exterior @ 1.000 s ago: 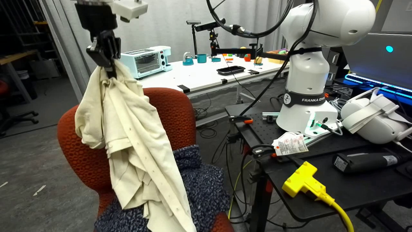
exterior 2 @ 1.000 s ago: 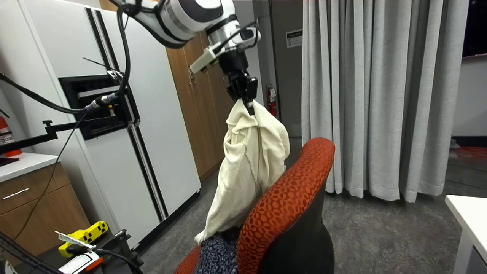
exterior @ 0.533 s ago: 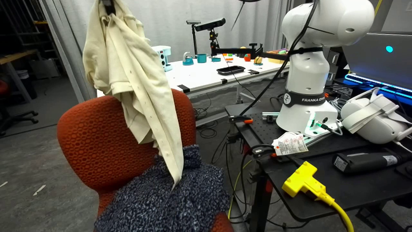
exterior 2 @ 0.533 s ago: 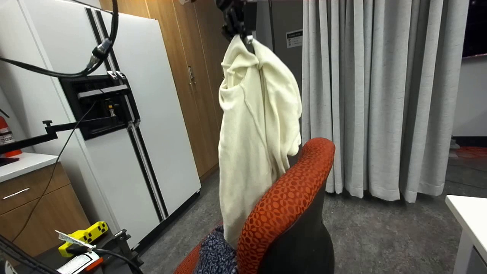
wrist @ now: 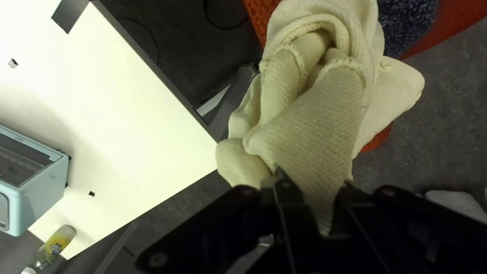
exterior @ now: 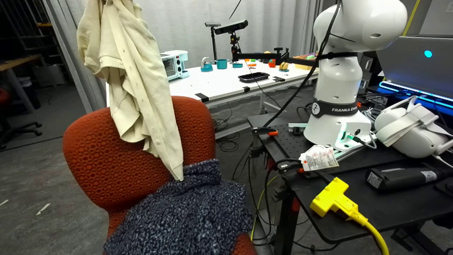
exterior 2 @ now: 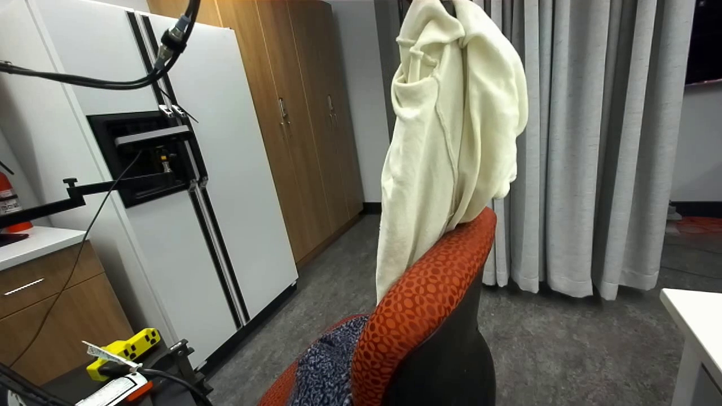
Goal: Put the white shirt on top of the chair.
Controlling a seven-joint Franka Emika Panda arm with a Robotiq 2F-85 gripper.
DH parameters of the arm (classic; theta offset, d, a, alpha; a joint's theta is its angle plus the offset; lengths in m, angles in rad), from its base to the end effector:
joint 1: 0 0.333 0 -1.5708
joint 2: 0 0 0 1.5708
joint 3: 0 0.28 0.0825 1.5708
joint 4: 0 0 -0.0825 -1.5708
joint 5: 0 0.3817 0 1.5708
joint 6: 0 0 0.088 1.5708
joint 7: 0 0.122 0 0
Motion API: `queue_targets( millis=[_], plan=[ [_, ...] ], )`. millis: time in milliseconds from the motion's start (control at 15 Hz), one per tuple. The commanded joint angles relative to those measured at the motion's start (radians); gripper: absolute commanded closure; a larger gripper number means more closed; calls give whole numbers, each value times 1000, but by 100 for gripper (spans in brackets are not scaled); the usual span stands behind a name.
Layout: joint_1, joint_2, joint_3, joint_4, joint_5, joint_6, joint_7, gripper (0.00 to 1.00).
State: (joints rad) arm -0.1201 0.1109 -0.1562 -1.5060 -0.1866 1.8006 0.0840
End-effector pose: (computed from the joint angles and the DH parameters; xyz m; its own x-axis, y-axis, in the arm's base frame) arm 0.5799 -0.1787 0.5659 0.9330 -0.3020 0.1956 -0.3377 -0.9226 0.1865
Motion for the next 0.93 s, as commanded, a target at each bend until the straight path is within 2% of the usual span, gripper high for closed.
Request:
queue_targets(
  millis=[0, 67, 133, 267, 733, 867],
  plan=[
    [-30, 53, -10, 102, 14, -51, -34, 96],
    [-34, 58, -9, 99, 17, -53, -39, 81],
    [-37, 65, -9, 96, 15, -51, -48, 60],
    [-29, 55, -5, 78, -23, -42, -60, 56],
    [-20, 27, -1, 76, -104, -13, -57, 4],
    [-22, 24, 1, 75, -97, 4, -62, 0]
  ],
)
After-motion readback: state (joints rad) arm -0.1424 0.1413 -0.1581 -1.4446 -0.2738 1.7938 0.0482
